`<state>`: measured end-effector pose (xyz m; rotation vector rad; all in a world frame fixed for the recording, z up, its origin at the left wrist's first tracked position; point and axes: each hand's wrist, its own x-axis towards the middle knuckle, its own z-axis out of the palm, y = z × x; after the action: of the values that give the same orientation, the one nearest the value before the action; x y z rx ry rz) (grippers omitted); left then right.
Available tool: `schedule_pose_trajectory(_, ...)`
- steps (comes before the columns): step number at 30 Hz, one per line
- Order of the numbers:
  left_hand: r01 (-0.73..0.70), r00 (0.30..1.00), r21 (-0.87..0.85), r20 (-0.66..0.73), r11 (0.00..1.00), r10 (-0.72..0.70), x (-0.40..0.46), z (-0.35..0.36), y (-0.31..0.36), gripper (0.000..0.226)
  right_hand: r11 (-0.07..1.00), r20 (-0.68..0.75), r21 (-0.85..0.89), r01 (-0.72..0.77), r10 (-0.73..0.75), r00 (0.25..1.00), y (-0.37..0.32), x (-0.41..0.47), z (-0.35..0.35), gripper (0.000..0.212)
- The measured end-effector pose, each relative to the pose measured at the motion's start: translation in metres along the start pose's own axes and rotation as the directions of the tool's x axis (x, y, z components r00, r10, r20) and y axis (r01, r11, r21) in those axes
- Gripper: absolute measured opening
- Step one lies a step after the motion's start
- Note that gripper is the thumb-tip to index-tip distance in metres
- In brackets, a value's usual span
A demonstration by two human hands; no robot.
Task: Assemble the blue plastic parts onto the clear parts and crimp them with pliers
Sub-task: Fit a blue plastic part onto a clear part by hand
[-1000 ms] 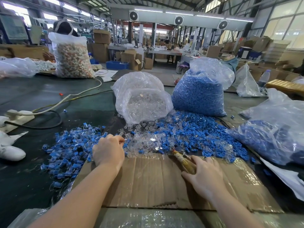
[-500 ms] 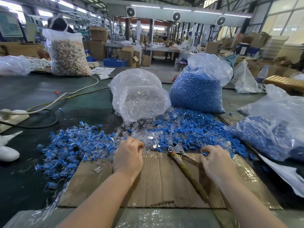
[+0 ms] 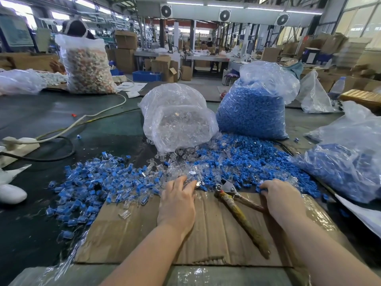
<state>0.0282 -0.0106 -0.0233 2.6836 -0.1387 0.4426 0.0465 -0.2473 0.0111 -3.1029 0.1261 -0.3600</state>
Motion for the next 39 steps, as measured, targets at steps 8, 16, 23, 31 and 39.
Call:
schedule_pose_trajectory(8,-0.066,0.993,-0.16,-0.107,0.985,0.049,-0.003,-0.004,-0.002,0.027,0.997,-0.061,0.065,-0.036,0.04,0.997,-0.005,-0.005,-0.005,0.014)
schedule_pose_trajectory(16,-0.068,0.987,-0.17,-0.154,0.983,0.042,-0.006,-0.009,0.0,0.011,0.917,-0.225,0.394,0.065,0.028,0.974,-0.048,-0.021,-0.015,0.023)
schedule_pose_trajectory(23,-0.155,0.979,-0.17,-0.162,0.973,0.127,-0.009,-0.015,0.003,0.018,0.842,-0.277,0.496,0.21,-0.076,0.958,-0.105,-0.055,-0.003,0.015)
schedule_pose_trajectory(31,-0.207,0.977,-0.277,-0.104,0.938,0.185,-0.011,-0.016,0.007,0.014,0.817,-0.325,0.523,0.242,-0.071,0.943,-0.107,-0.065,0.003,0.008)
schedule_pose_trajectory(39,-0.123,0.992,-0.409,-0.07,0.904,0.104,-0.011,-0.019,0.006,0.023,0.778,-0.356,0.587,0.224,-0.001,0.935,-0.103,-0.067,0.006,0.008)
